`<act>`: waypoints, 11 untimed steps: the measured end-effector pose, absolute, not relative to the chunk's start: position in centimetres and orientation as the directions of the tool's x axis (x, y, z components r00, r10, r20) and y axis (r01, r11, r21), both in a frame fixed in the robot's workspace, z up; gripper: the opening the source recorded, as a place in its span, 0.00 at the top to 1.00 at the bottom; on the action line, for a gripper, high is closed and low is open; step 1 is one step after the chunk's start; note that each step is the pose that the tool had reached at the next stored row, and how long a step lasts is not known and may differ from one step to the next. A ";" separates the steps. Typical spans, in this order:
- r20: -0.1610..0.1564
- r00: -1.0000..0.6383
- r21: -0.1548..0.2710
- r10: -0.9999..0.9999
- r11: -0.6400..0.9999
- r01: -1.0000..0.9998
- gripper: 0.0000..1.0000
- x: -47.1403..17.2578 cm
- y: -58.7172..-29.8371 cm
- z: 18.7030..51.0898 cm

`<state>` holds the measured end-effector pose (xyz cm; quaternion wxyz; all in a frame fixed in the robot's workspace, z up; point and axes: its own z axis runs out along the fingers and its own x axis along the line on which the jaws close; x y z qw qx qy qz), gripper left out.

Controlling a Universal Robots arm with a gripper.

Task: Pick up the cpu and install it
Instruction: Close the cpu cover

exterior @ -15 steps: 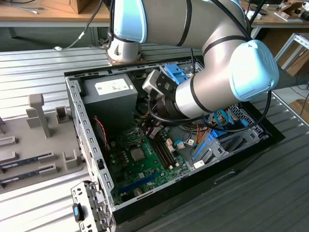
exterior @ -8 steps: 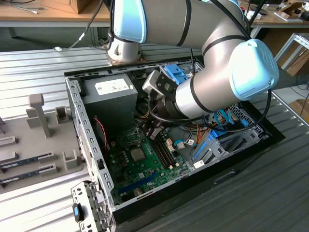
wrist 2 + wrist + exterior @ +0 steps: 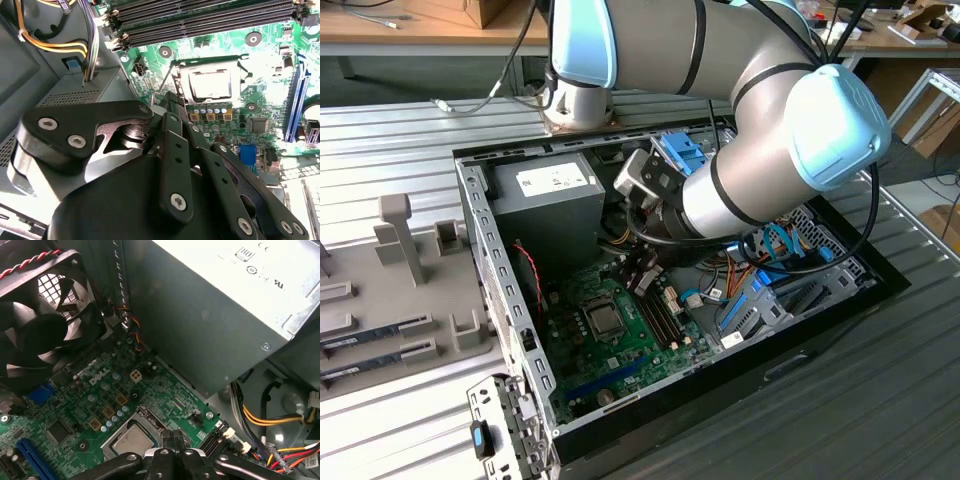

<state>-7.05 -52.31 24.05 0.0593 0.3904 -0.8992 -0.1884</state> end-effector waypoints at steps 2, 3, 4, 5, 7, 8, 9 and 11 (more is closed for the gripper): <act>-0.041 -0.688 0.385 -0.724 0.624 -0.680 0.89 -7.1 -52.3 24.0; -0.041 -0.688 0.385 -0.724 0.624 -0.680 0.89 -7.1 -52.3 24.0; -0.041 -0.688 0.385 -0.724 0.624 -0.680 0.89 -7.1 -52.3 24.0; -0.041 -0.688 0.385 -0.724 0.624 -0.680 0.89 -7.1 -52.3 24.0; -0.039 -0.686 0.384 -0.727 0.622 -0.682 0.89 -7.1 -52.3 24.0; -0.033 -0.682 0.380 -0.731 0.622 -0.685 0.89 -7.0 -52.3 24.0; -0.024 -0.677 0.373 -0.735 0.622 -0.688 0.89 -7.0 -52.3 24.0; 0.000 -0.669 0.354 -0.744 0.625 -0.695 0.89 -7.0 -52.3 24.0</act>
